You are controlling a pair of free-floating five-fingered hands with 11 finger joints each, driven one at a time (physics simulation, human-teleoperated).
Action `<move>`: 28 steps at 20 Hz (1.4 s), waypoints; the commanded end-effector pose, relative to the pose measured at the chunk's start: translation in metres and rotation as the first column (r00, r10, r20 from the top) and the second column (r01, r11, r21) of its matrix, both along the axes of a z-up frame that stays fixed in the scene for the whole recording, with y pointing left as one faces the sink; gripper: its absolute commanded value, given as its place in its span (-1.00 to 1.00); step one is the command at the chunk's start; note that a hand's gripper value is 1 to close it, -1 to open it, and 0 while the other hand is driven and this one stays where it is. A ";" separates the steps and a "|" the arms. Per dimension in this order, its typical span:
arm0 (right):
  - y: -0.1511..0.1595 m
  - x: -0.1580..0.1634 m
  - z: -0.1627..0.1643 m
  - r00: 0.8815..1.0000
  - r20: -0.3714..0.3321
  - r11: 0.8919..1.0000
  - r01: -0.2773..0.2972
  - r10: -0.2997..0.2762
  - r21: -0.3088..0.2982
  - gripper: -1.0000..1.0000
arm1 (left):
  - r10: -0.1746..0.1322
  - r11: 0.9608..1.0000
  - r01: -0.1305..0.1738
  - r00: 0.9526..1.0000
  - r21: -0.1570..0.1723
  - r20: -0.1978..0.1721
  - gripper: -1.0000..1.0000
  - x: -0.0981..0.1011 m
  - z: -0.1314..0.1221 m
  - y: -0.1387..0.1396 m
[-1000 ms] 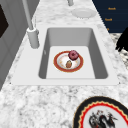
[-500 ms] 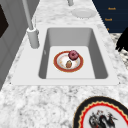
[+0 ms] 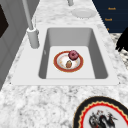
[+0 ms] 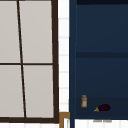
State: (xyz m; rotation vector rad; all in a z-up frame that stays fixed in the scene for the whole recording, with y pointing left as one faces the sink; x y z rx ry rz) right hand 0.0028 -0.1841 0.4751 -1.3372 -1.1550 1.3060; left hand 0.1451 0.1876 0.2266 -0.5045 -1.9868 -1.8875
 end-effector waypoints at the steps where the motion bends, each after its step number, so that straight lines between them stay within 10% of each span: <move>1: -0.005 -0.014 0.025 0.999 0.001 0.998 -0.049 0.049 0.026 -1.00 | 0.000 1.000 0.000 1.000 0.000 0.000 0.00 0.000 0.000 0.000; 28: -0.025 -0.068 0.236 0.998 -0.005 0.998 -0.070 0.070 -0.004 -1.00 | 0.000 1.000 0.000 1.000 0.000 0.000 0.00 0.000 0.000 0.000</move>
